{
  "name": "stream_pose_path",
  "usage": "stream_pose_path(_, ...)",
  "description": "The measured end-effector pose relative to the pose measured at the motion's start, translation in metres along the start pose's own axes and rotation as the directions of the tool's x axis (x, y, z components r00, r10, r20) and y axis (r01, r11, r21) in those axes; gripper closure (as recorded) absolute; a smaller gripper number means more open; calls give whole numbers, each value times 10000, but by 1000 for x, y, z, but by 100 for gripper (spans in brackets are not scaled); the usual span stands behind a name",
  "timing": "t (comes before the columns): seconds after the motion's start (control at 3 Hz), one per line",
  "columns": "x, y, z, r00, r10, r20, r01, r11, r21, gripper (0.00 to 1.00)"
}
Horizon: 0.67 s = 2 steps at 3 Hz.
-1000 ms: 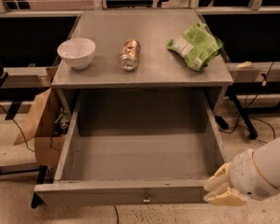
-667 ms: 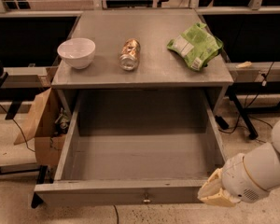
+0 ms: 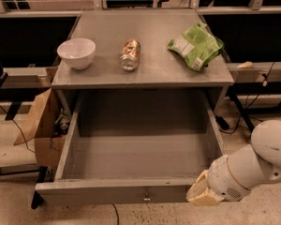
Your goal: Close top drawer
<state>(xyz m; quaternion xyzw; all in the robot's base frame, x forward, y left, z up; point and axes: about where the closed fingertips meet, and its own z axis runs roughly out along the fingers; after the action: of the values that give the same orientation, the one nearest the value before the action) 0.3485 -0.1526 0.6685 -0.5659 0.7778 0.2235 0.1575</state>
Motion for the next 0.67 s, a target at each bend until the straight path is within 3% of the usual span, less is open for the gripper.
stream_pose_path(0.67,-25,-21,6,9990,-364,273,356,9989,290,35)
